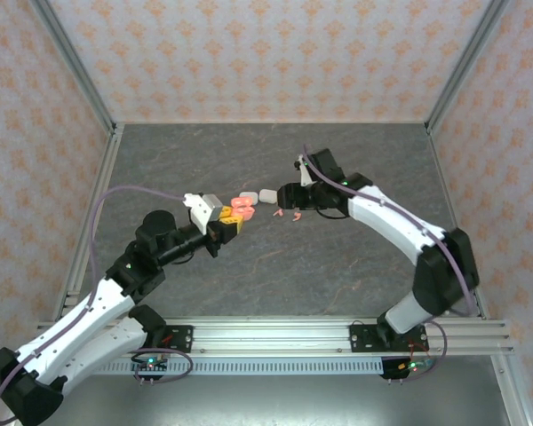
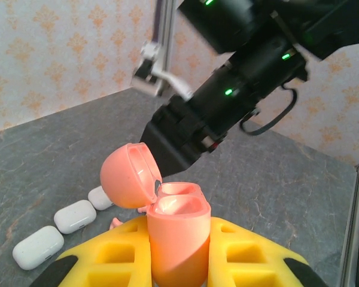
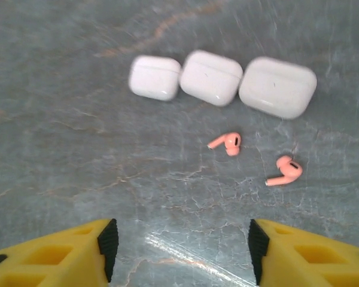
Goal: Insert wireless bluetooth earbuds into charging case
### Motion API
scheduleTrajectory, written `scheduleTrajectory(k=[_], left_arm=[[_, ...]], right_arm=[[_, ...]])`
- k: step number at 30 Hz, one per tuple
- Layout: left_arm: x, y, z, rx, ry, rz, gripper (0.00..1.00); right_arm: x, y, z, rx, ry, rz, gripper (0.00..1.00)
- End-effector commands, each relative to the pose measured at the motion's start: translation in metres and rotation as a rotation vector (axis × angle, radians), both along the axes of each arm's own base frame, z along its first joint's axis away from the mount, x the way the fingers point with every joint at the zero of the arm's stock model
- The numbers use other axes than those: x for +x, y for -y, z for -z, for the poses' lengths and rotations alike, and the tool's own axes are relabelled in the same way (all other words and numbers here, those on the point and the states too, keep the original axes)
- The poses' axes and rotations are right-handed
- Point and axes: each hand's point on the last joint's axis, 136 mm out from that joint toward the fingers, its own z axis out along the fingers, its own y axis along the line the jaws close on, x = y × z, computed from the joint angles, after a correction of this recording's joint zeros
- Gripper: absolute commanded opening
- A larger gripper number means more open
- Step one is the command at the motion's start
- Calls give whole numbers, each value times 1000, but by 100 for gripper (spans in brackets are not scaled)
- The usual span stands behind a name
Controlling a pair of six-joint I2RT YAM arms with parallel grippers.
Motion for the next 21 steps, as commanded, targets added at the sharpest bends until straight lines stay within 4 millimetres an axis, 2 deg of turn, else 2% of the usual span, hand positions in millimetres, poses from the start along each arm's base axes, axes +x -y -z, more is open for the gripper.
scheduleTrajectory(k=[1,6,9,21], left_arm=[[0,-4,0,-17,-6,-27,0],[0,-5,-1,-14,-1,-29,0],[0,-5,-2,-9,2,-32,0],[4,-2,-2,-18,-5,-29,0]], right_arm=[[6,1,22,-60,-78,58,58],[21,-5,62,-155,-129,61,52],[27,-8,79,-176,-148,62,50],[45,-21,106,-196,-161,39,42]])
